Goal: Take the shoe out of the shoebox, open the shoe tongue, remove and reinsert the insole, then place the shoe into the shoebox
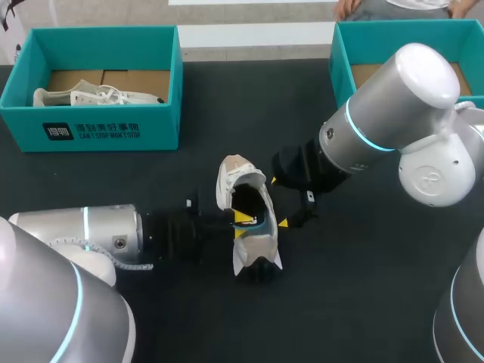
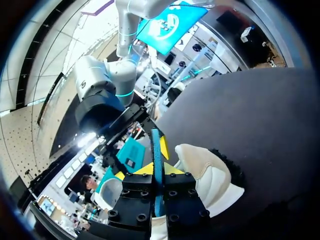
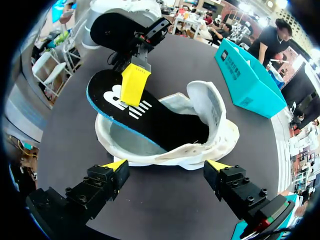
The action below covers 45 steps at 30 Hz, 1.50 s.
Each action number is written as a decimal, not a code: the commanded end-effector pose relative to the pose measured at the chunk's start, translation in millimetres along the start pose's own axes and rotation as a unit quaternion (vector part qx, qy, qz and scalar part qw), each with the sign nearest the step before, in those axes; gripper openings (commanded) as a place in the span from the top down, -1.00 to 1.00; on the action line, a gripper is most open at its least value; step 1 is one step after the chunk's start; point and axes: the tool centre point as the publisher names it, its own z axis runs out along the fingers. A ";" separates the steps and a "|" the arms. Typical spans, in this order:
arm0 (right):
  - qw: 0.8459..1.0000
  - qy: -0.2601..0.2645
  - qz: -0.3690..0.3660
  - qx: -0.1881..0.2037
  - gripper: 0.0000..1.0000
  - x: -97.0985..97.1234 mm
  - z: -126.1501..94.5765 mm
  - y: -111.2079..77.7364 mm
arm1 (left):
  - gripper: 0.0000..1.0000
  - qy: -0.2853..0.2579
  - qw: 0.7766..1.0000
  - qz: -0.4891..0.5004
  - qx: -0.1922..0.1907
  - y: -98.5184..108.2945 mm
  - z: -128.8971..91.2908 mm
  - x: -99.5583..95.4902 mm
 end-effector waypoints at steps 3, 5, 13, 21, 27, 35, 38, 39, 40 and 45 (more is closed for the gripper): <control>1.000 -0.001 0.000 0.001 -1.00 1.1 0.8 0.5 | 1.00 0.009 1.000 0.001 -0.002 13.1 12.8 9.4; 1.000 -0.001 0.000 0.001 -1.00 1.1 0.8 0.5 | 1.00 0.013 1.000 0.006 -0.010 20.0 16.7 10.8; 1.000 -0.001 0.000 0.001 -1.00 1.1 0.8 0.5 | 1.00 0.001 0.999 0.030 -0.035 39.0 22.3 6.4; 1.000 -0.001 0.000 0.001 -1.00 1.1 0.8 0.5 | 1.00 -0.002 0.998 0.035 -0.048 44.3 20.6 4.6; 1.000 -0.001 0.000 0.001 -1.00 1.1 0.8 0.5 | 0.42 0.000 0.999 0.028 -0.032 29.6 17.8 7.4; 1.000 -0.001 0.000 0.001 -1.00 1.1 0.8 0.5 | 0.10 -0.016 0.999 0.038 -0.024 15.5 5.9 -6.9; 1.000 -0.001 0.000 0.001 -1.00 1.1 0.8 0.5 | 0.10 -0.019 0.999 0.041 -0.018 7.6 2.1 -12.1; 1.000 -0.001 0.000 0.001 -1.00 1.1 0.8 0.5 | 0.07 -0.019 0.999 0.042 -0.016 5.3 1.3 -12.7; 1.000 -0.001 0.000 0.001 -1.00 1.1 0.8 0.5 | 0.07 -0.017 0.999 0.042 -0.014 3.6 0.6 -12.7; 1.000 -0.001 0.000 0.001 -1.00 1.1 0.8 0.5 | 0.03 -0.014 0.999 0.044 -0.013 -0.3 -3.0 -13.5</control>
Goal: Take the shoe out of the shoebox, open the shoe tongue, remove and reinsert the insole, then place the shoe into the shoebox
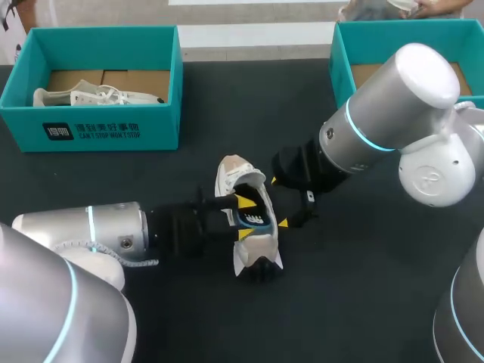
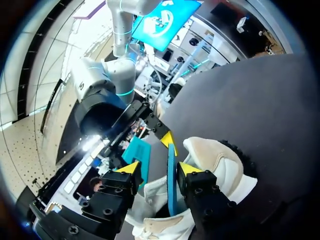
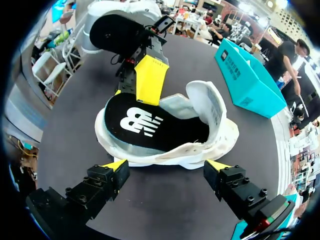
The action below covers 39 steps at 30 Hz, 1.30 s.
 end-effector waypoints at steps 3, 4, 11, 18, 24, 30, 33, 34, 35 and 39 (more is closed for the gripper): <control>1.000 -0.001 0.000 0.001 -1.00 1.1 0.8 0.5 | 0.03 0.004 1.000 -0.004 0.002 -5.9 -11.8 0.5; 1.000 -0.001 0.000 0.001 -1.00 1.1 0.8 0.5 | 0.03 0.004 1.000 -0.007 0.006 -8.0 -13.1 0.1; 1.000 -0.001 0.000 0.001 -1.00 1.1 0.8 0.5 | -0.08 0.009 1.000 -0.012 0.014 -17.4 -20.4 -5.3; 1.000 -0.001 0.000 0.001 -1.00 1.1 0.8 0.5 | 0.00 0.012 0.999 -0.016 0.042 -31.5 -17.3 -8.8; 1.000 -0.001 0.000 0.001 -1.00 1.1 0.8 0.5 | -0.01 0.008 0.999 -0.008 0.045 -40.0 -28.5 -19.5; 1.000 -0.001 0.000 0.001 -1.00 1.1 0.8 0.5 | -0.05 0.021 0.999 -0.014 0.046 -39.8 -45.7 -32.3; 1.000 -0.001 0.000 0.001 -1.00 1.1 0.8 0.5 | -0.10 0.054 0.996 -0.024 0.066 -34.9 -50.6 -36.9; 1.000 -0.001 0.000 0.001 -1.00 1.1 0.8 0.5 | -0.11 0.064 0.996 -0.021 0.064 -32.7 -51.9 -39.2; 1.000 -0.001 0.000 0.001 -1.00 1.1 0.8 0.5 | -0.11 0.074 0.995 -0.018 0.062 -30.0 -52.4 -42.0; 1.000 -0.001 0.000 0.001 -1.00 1.1 0.8 0.5 | -0.19 0.122 0.990 -0.006 0.073 -27.0 -51.0 -53.4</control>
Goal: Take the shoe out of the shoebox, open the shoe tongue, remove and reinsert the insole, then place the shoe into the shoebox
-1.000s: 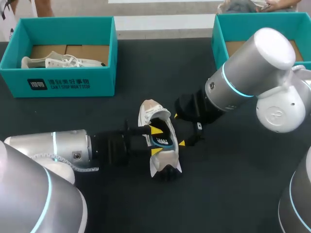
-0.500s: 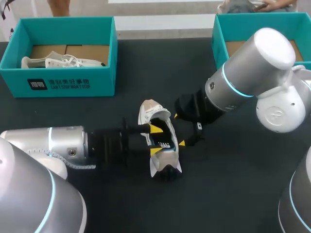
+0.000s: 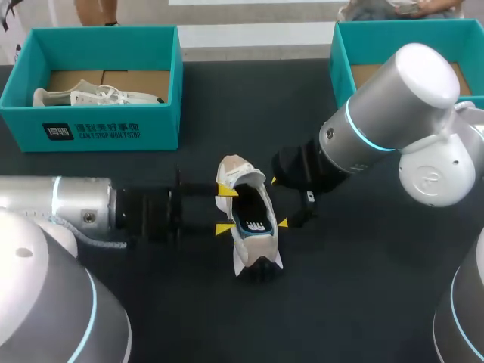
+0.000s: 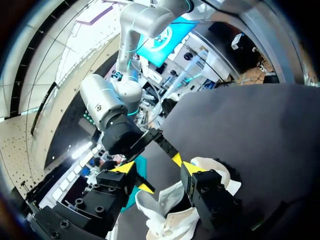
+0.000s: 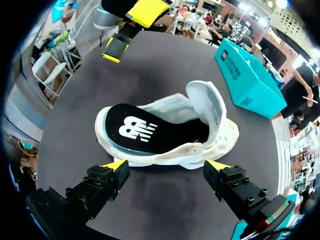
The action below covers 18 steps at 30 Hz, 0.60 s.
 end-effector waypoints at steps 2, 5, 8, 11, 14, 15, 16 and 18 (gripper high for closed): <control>1.000 -0.001 0.000 0.001 -1.00 1.1 0.9 0.6 | -0.16 0.101 0.995 0.020 0.016 6.3 -5.7 -21.7; 1.000 -0.001 0.000 0.001 -1.00 1.1 0.9 0.6 | -0.36 0.162 0.986 0.031 0.018 4.9 -5.2 -29.0; 1.000 -0.001 0.000 0.001 -1.00 1.1 0.9 0.6 | -0.77 0.241 0.970 0.033 0.032 4.7 -4.0 -34.0; 1.000 0.012 0.001 0.009 -1.00 3.1 -5.6 -5.9 | -1.00 0.313 0.948 0.019 0.055 5.9 -5.7 -36.9; 1.000 0.013 0.016 0.019 -1.00 2.5 -29.3 -21.4 | -1.00 0.345 0.935 -0.012 0.083 6.4 -9.7 -43.0; 0.999 0.013 0.018 0.025 -1.00 1.7 -36.6 -26.1 | -1.00 0.345 0.935 -0.012 0.083 6.4 -9.7 -43.0; 0.999 0.013 0.018 0.028 -1.00 0.3 -44.0 -30.6 | -1.00 0.345 0.935 -0.012 0.083 6.4 -9.7 -43.0; 0.999 0.009 0.033 0.020 -1.00 -3.5 -59.8 -38.8 | -1.00 0.345 0.935 -0.012 0.083 6.4 -9.7 -43.0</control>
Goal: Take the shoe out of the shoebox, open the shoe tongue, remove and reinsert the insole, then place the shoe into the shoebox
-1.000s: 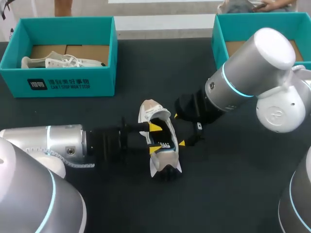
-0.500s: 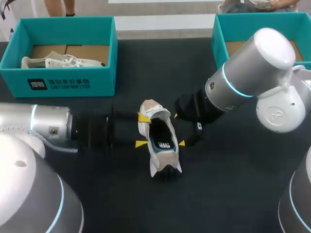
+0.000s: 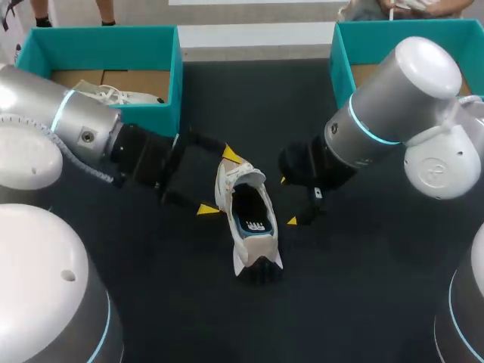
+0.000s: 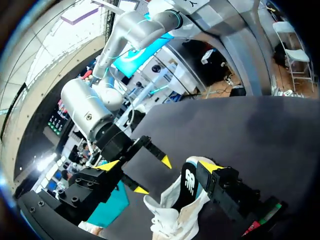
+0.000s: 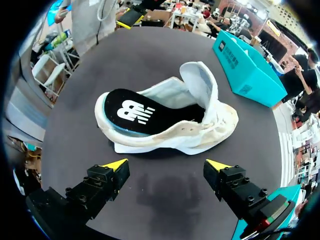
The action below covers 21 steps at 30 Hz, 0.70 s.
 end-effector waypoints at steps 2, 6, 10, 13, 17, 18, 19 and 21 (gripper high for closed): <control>1.000 -0.008 0.011 -0.006 -1.00 -2.7 -64.5 -23.0 | -1.00 0.170 0.985 -0.013 0.031 8.3 -3.8 -6.4; 1.000 -0.018 0.014 -0.009 -1.00 -8.0 -99.7 -29.2 | -1.00 0.170 0.985 -0.013 0.031 8.3 -3.8 -6.4; 1.000 -0.006 0.000 -0.015 -1.00 -10.6 -127.3 -28.7 | -1.00 0.170 0.985 -0.013 0.031 8.3 -3.8 -6.4; 1.000 0.003 0.008 -0.021 -1.00 -12.8 -143.0 -31.4 | -1.00 0.170 0.985 -0.013 0.031 8.3 -3.8 -6.4; 1.000 0.020 0.013 -0.018 -1.00 -12.4 -163.6 -30.1 | -1.00 0.170 0.985 -0.013 0.031 8.3 -3.8 -6.4; 1.000 0.022 0.014 -0.015 -1.00 -12.0 -167.8 -28.2 | -1.00 0.170 0.985 -0.013 0.031 8.3 -3.8 -6.4; 1.000 0.020 0.019 -0.015 -1.00 -11.8 -171.4 -26.1 | -1.00 0.170 0.985 -0.013 0.031 8.3 -3.8 -6.4; 1.000 0.018 0.020 -0.013 -1.00 -12.1 -173.6 -25.0 | -1.00 0.170 0.985 -0.013 0.031 8.3 -3.8 -6.4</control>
